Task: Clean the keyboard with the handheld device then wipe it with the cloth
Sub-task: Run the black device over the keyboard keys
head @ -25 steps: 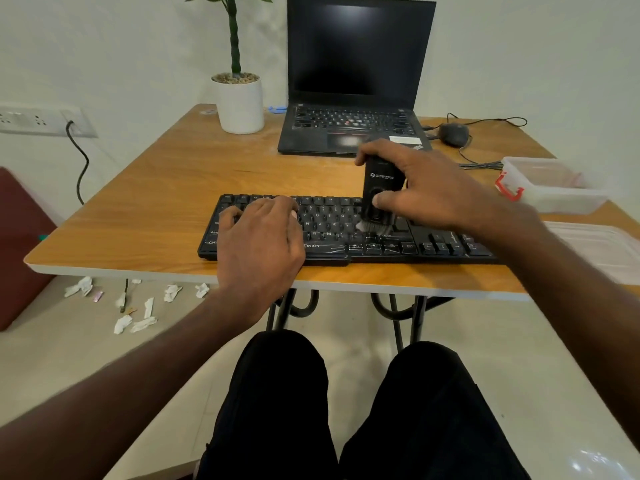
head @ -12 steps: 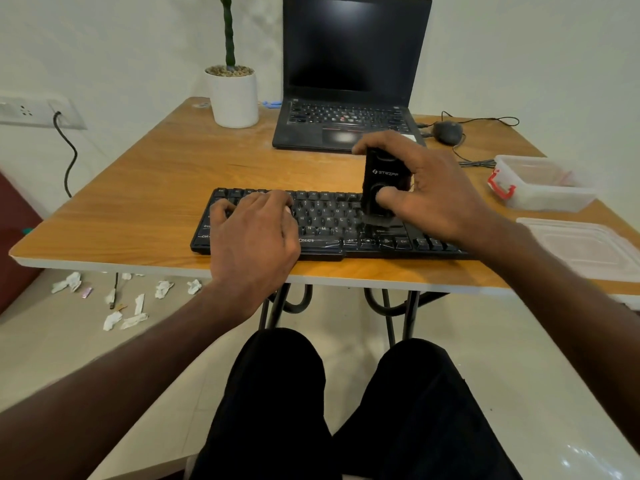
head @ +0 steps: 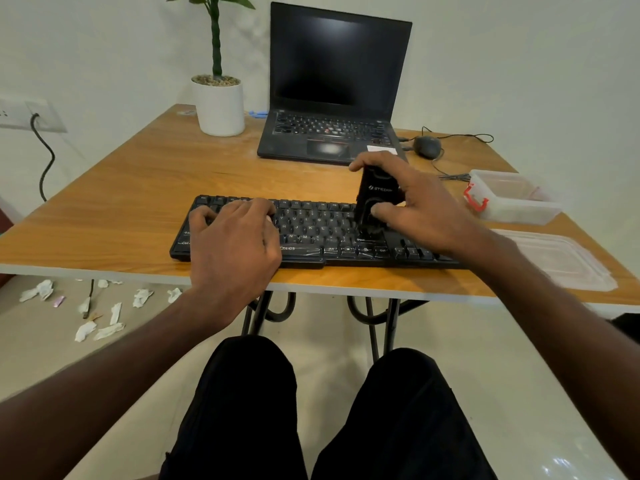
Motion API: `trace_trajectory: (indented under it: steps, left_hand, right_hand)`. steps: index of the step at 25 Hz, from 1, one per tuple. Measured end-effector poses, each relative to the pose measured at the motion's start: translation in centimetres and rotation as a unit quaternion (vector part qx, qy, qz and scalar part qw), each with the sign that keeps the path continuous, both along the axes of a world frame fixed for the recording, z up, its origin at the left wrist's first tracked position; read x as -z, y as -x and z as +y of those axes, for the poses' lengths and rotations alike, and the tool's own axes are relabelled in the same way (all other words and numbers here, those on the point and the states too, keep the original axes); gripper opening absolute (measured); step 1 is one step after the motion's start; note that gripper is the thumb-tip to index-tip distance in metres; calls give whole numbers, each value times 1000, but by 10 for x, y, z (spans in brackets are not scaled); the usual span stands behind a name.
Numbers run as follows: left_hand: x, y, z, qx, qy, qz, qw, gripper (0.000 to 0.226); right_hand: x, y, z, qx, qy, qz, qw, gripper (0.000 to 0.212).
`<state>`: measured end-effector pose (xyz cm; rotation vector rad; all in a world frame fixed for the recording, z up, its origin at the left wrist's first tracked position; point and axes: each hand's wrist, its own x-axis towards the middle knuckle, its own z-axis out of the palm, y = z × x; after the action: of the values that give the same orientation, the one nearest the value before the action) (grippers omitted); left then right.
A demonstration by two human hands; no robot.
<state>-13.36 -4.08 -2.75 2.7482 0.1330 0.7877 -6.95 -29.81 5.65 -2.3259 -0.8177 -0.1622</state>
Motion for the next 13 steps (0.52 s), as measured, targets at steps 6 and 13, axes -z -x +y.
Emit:
trace_trajectory:
  steps: [6, 13]
  left_hand:
    - [-3, 1, -1, 2, -2, 13, 1000, 32]
    - [-4, 3, -2, 5, 0, 16, 1000, 32]
  right_hand:
    - [-4, 0, -3, 32, 5, -47, 998, 59]
    - [-6, -1, 3, 17, 61, -25, 998, 54]
